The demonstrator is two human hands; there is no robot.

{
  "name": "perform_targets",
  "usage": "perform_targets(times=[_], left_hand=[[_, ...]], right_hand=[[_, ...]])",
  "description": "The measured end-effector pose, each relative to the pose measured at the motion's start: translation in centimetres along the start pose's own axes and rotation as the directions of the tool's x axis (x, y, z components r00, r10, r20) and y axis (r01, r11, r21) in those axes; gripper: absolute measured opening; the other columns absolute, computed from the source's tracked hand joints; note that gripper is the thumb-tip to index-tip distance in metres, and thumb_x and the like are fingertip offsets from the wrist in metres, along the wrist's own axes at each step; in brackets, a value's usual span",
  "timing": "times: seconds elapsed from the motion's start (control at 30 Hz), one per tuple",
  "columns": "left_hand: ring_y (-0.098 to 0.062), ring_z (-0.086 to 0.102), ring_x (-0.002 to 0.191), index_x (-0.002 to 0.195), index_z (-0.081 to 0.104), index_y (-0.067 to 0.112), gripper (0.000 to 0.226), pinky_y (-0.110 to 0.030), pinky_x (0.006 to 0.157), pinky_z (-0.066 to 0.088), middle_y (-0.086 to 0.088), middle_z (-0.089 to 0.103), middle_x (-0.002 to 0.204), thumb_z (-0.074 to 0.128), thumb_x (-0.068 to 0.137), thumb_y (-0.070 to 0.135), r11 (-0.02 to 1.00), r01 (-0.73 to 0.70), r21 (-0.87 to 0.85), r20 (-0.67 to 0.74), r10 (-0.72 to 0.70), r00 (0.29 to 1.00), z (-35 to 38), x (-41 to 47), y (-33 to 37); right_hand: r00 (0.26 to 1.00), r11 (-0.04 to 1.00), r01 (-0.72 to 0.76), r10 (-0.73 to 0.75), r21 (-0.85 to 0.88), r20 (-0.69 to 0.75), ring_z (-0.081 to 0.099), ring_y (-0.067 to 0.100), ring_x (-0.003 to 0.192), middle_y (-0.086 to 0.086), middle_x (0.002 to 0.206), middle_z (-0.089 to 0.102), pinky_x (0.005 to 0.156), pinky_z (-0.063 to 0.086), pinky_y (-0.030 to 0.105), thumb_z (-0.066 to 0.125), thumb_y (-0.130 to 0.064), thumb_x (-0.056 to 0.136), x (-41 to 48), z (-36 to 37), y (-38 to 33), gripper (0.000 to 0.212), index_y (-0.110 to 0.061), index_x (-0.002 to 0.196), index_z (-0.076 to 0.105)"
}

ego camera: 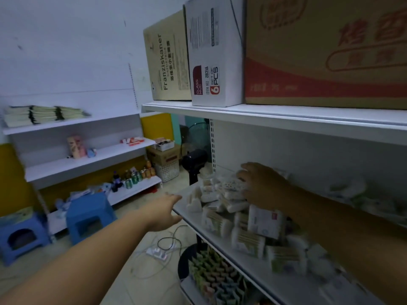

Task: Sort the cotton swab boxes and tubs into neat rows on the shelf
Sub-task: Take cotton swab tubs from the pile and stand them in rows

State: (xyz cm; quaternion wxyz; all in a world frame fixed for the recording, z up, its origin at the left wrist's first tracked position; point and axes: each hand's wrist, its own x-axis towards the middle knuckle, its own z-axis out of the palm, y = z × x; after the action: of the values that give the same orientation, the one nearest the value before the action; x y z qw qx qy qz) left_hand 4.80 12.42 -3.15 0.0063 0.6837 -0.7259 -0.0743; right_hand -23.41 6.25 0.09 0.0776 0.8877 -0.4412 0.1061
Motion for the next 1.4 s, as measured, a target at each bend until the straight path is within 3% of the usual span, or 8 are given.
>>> perform_targets(times=[0.5, 0.63, 0.8, 0.9, 1.03, 1.17, 1.27, 1.4], left_hand=[[-0.012, 0.037, 0.131, 0.146, 0.025, 0.026, 0.094, -0.007, 0.092, 0.027, 0.01, 0.034, 0.145, 0.08, 0.07, 0.035, 0.902, -0.228, -0.366, -0.039, 0.23, 0.972, 1.8, 12.2, -3.2], [-0.017, 0.02, 0.142, 0.15, 0.012, 0.03, 0.113, -0.039, 0.112, 0.031, 0.006, 0.016, 0.156, 0.084, 0.063, 0.034, 0.77, -0.305, -0.56, -0.116, 0.292, 0.949, 5.4, 13.8, -3.9], [-0.014, 0.011, 0.144, 0.134, -0.004, 0.063, 0.116, -0.038, 0.113, 0.028, 0.01, 0.004, 0.157, 0.082, 0.064, 0.031, 0.679, -0.386, -0.625, -0.162, 0.372, 0.914, 8.8, 15.8, -5.3], [-0.015, 0.031, 0.135, 0.145, 0.011, 0.043, 0.104, -0.028, 0.102, 0.032, 0.005, 0.027, 0.149, 0.077, 0.066, 0.025, 0.617, -0.409, -0.672, -0.228, 0.354, 0.907, 10.5, 16.6, -5.8], [-0.019, 0.047, 0.123, 0.133, 0.042, 0.024, 0.075, -0.042, 0.102, 0.043, 0.0, 0.049, 0.131, 0.074, 0.066, 0.013, 0.483, -0.448, -0.752, -0.278, 0.384, 0.88, 11.2, 16.9, -6.7], [0.006, 0.055, 0.1, 0.118, 0.042, 0.04, 0.066, -0.012, 0.073, 0.048, 0.018, 0.052, 0.112, 0.076, 0.071, 0.008, 0.309, -0.317, -0.897, -0.213, 0.327, 0.921, 9.7, 15.7, -7.6], [-0.013, 0.058, 0.101, 0.121, 0.046, 0.027, 0.05, -0.028, 0.079, 0.05, 0.001, 0.054, 0.12, 0.068, 0.08, 0.008, -0.007, -0.101, -0.995, -0.1, 0.246, 0.964, 7.8, 14.2, -8.7], [-0.028, 0.062, 0.084, 0.113, 0.06, 0.01, 0.043, -0.035, 0.064, 0.049, -0.016, 0.066, 0.101, 0.052, 0.08, 0.037, -0.394, 0.396, -0.83, 0.184, 0.477, 0.86, 5.1, 11.7, -9.7]], right_hand=[[0.955, 0.988, 0.096, -0.057, 0.121, -0.292, 0.056, 0.032, 0.106, 0.014, 0.115, 0.062, 0.09, 0.046, 0.042, 0.062, -0.019, 0.084, 5.8, 1.2, -2.6, 0.033, -0.003, 0.112, 0.063], [0.953, 0.992, 0.096, -0.068, 0.082, -0.295, 0.06, 0.029, 0.09, 0.011, 0.098, 0.066, 0.077, 0.047, 0.037, 0.061, -0.016, 0.08, 4.9, 2.4, -7.2, 0.023, -0.005, 0.099, 0.068], [0.99, 0.994, -0.095, 0.099, 0.045, -0.104, 0.055, 0.025, 0.074, 0.007, 0.083, 0.06, 0.059, 0.037, 0.029, 0.061, -0.018, 0.085, 3.5, 5.8, -11.4, 0.005, -0.016, 0.08, 0.061], [0.937, 0.936, -0.349, 0.348, -0.039, -0.02, 0.051, 0.022, 0.106, 0.001, 0.119, 0.054, 0.081, 0.046, 0.032, 0.047, -0.037, 0.092, 2.4, 8.3, -12.6, 0.034, -0.024, 0.123, 0.054], [0.827, 0.823, -0.544, 0.559, -0.16, 0.06, 0.053, 0.022, 0.099, 0.002, 0.118, 0.057, 0.079, 0.048, 0.032, 0.041, -0.032, 0.095, 2.8, 9.6, -14.0, 0.031, -0.022, 0.123, 0.049], [0.773, 0.774, -0.61, 0.628, -0.172, 0.088, 0.054, 0.022, 0.1, 0.003, 0.12, 0.057, 0.079, 0.047, 0.03, 0.046, -0.027, 0.093, 3.4, 9.8, -14.1, 0.035, -0.023, 0.127, 0.049], [0.778, 0.78, -0.624, 0.626, -0.052, 0.043, 0.054, 0.015, 0.099, -0.005, 0.115, 0.06, 0.076, 0.044, 0.024, 0.057, -0.037, 0.088, 3.2, 9.1, -14.5, 0.033, -0.028, 0.12, 0.054], [0.538, 0.448, -0.626, 0.84, 0.638, -0.063, 0.06, -0.003, 0.089, -0.024, 0.098, 0.062, 0.077, 0.044, 0.013, 0.076, -0.038, 0.074, 3.0, 7.0, -16.2, 0.03, -0.036, 0.1, 0.06]])
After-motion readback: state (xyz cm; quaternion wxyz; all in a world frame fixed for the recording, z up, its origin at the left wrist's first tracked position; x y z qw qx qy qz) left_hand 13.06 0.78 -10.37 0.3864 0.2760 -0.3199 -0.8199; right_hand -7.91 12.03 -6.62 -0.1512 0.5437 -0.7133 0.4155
